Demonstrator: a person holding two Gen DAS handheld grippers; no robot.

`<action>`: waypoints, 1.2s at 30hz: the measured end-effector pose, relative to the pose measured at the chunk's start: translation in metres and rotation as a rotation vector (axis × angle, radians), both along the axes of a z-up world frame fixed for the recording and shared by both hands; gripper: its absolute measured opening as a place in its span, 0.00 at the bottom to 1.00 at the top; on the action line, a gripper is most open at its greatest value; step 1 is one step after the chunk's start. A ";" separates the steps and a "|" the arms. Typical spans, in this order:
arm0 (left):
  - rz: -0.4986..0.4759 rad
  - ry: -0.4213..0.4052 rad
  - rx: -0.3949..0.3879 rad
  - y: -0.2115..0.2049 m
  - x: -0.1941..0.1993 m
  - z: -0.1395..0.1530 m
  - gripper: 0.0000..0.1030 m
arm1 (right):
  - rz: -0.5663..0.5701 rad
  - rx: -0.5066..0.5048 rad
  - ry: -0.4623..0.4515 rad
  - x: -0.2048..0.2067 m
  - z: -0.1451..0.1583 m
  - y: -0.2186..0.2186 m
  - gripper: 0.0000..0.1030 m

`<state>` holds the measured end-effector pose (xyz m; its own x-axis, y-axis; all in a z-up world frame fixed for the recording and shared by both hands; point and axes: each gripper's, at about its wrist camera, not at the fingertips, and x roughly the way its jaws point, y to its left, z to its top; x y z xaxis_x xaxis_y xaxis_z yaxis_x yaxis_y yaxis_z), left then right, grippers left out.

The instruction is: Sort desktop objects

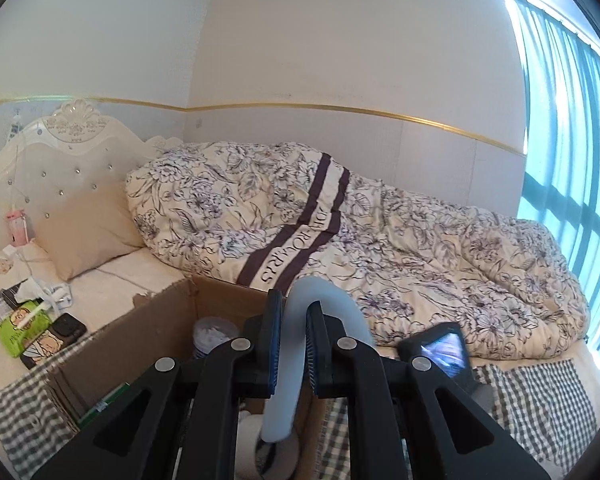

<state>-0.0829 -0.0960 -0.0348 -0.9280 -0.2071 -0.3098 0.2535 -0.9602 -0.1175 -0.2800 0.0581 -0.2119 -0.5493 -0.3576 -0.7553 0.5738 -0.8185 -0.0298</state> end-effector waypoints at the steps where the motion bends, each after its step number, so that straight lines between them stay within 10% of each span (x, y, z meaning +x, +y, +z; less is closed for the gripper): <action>1: 0.002 -0.002 0.002 -0.003 -0.001 0.000 0.11 | -0.005 -0.007 0.003 0.004 0.002 0.004 0.12; 21: -0.008 -0.058 -0.013 -0.025 0.002 0.006 0.11 | 0.022 -0.100 0.084 0.081 0.065 0.007 0.02; 23: -0.007 -0.058 -0.018 -0.029 0.004 0.008 0.11 | 0.027 -0.052 0.028 0.079 0.049 -0.001 0.41; 24: -0.008 -0.057 -0.022 -0.030 0.005 0.009 0.11 | 0.021 -0.027 0.002 0.079 0.041 -0.005 0.80; 25: -0.009 -0.057 -0.027 -0.032 0.006 0.010 0.11 | 0.017 -0.002 -0.013 0.080 0.032 -0.009 0.88; 32: -0.013 -0.102 -0.033 -0.046 0.007 0.014 0.11 | 0.073 0.142 -0.052 0.077 -0.019 -0.038 0.87; 34: -0.010 -0.120 -0.034 -0.052 0.005 0.013 0.11 | 0.058 0.182 -0.046 0.076 -0.027 -0.042 0.56; 36: -0.009 -0.138 -0.033 -0.058 0.003 0.011 0.11 | 0.023 0.125 -0.063 0.072 -0.023 -0.037 0.54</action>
<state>-0.0800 -0.1535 -0.0237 -0.8788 -0.2107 -0.4281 0.2561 -0.9653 -0.0506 -0.2078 0.0212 -0.2354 -0.4924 -0.2701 -0.8274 0.5964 -0.7971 -0.0947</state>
